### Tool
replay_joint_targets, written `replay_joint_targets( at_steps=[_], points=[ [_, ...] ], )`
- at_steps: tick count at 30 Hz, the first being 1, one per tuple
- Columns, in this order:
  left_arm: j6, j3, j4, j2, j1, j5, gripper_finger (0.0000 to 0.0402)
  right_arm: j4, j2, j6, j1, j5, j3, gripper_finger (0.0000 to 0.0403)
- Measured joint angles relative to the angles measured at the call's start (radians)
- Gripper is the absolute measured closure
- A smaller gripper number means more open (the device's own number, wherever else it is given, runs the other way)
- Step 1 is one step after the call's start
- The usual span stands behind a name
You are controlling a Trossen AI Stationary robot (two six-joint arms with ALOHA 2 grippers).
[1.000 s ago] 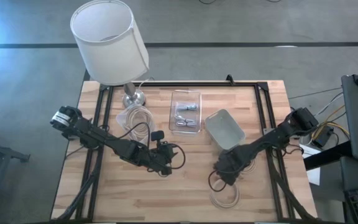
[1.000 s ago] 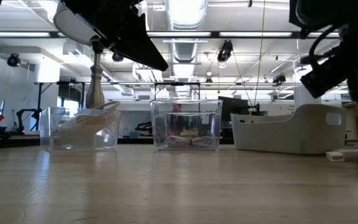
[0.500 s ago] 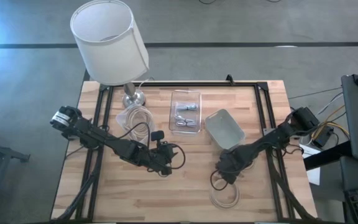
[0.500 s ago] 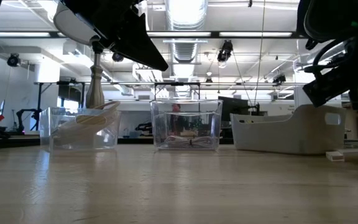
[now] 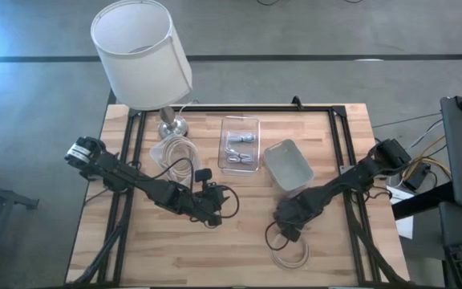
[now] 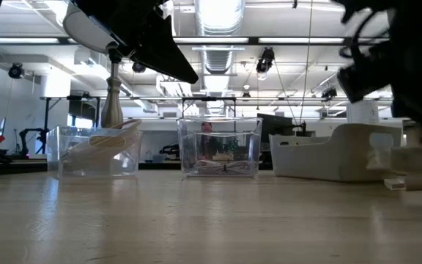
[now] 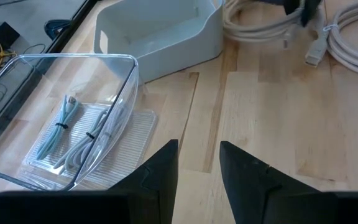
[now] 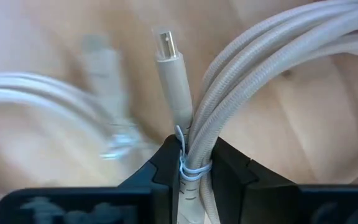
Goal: Pick & Place USB Port
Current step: Put the brown HDMI cable into the brown bin
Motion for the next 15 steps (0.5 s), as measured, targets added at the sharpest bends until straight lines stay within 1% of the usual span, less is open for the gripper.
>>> replay_joint_targets(
  at_steps=[5,15],
  points=[
    [0.000,0.000,0.000,0.000,0.000,0.000,0.0280,-0.035,-0.002,-0.012,0.006,-0.004,0.100,0.0345],
    [0.000,0.000,0.000,0.000,0.000,0.000,0.0280,-0.191,-0.002,-0.111,0.023,0.001,0.362,0.0345]
  ],
)
